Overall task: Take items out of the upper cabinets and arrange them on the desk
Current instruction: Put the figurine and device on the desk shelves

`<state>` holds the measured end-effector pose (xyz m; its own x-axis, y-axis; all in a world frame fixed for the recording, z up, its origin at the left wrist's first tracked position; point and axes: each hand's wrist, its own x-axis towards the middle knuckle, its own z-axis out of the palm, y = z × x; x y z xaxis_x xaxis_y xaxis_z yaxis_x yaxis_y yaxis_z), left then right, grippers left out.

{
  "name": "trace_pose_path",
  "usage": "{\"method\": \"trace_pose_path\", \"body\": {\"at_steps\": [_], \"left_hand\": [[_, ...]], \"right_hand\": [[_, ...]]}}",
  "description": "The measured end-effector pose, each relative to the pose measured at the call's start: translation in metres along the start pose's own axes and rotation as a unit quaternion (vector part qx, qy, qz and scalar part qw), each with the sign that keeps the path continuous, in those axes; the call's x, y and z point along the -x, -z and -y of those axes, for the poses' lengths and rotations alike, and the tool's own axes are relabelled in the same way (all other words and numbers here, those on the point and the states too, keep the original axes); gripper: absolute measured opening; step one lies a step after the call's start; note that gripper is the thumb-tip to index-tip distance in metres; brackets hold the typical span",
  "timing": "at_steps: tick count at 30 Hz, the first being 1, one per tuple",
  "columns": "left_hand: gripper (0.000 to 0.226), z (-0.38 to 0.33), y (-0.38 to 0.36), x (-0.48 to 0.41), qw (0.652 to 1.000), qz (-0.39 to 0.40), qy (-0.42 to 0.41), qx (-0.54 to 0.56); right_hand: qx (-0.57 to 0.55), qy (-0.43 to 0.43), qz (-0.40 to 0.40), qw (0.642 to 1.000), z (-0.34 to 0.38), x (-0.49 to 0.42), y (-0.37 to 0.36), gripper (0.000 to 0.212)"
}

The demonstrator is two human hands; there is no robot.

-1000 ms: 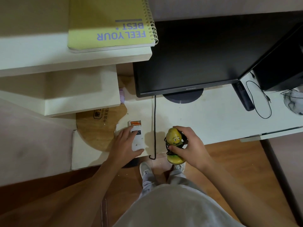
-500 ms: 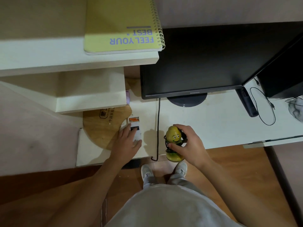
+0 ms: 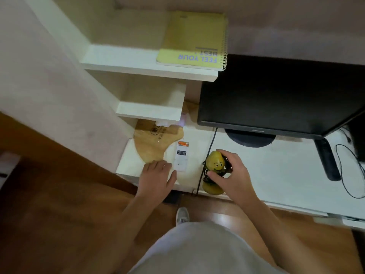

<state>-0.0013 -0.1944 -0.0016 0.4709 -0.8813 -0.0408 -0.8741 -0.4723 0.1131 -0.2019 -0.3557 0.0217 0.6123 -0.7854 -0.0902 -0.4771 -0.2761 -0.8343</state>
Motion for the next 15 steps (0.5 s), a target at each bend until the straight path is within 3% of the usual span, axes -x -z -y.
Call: {"method": "trace_pose_path", "body": {"at_steps": [8, 15], "left_hand": [[0.059, -0.009, 0.050, 0.047, 0.996, -0.005, 0.085, -0.024], [0.057, 0.003, 0.078, 0.055, 0.995, -0.034, 0.088, 0.012]], "right_hand": [[0.005, 0.123, 0.034, 0.992, 0.025, 0.015, 0.010, 0.071], [-0.025, 0.154, 0.062, 0.986, 0.087, 0.015, 0.029, 0.072]]}}
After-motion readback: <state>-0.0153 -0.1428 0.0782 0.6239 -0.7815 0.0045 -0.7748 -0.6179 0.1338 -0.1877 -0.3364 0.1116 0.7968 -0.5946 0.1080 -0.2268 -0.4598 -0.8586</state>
